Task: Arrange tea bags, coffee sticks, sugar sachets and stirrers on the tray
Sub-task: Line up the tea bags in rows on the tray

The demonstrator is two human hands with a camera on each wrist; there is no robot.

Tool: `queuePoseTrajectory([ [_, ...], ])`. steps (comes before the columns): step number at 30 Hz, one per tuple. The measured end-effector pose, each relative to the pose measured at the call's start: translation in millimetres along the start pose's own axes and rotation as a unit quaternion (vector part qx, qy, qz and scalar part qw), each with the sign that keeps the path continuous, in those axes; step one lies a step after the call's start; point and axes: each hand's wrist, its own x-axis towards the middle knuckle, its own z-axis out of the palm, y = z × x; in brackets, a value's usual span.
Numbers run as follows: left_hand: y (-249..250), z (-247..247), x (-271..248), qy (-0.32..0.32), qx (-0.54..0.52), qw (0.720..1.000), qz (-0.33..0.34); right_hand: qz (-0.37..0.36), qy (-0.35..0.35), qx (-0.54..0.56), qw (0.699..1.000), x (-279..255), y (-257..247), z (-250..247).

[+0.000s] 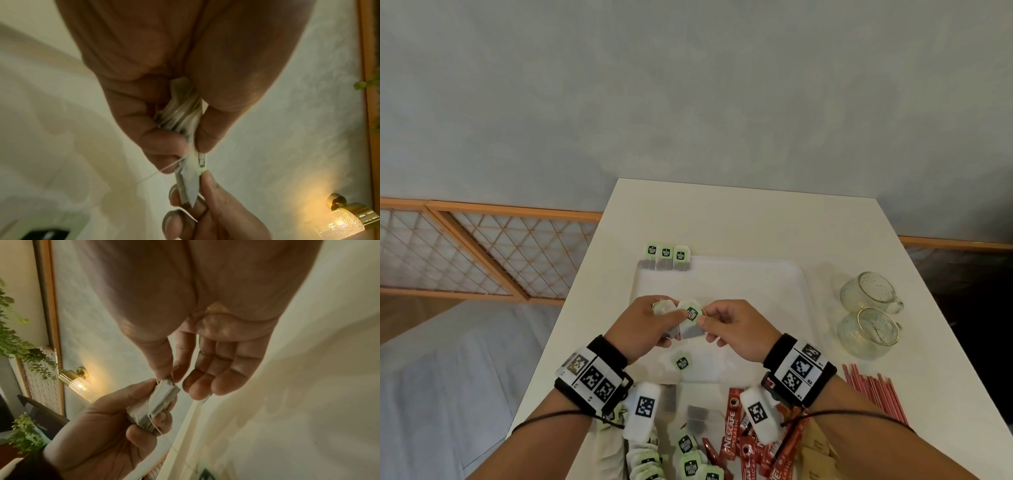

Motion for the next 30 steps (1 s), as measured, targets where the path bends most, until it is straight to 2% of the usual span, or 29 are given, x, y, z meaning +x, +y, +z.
queuePoseTrajectory([
  [5,0,-5,3,0.000,0.027,1.000,0.013,0.003,-0.007,0.003,1.000,5,-2,4],
  [10,-3,-15,4,-0.029,0.032,0.999,0.013,-0.010,-0.003,-0.022,1.000,17,-8,1],
  [18,-7,-39,3,0.022,0.008,1.000,-0.005,-0.001,0.045,-0.070,0.997,39,-5,-18],
  [24,-14,-47,6,0.026,-0.009,0.999,-0.037,0.016,0.050,-0.104,0.993,80,-9,-4],
  [30,-17,-53,12,-0.004,-0.006,0.998,-0.057,0.024,0.050,-0.127,0.990,135,-25,25],
])
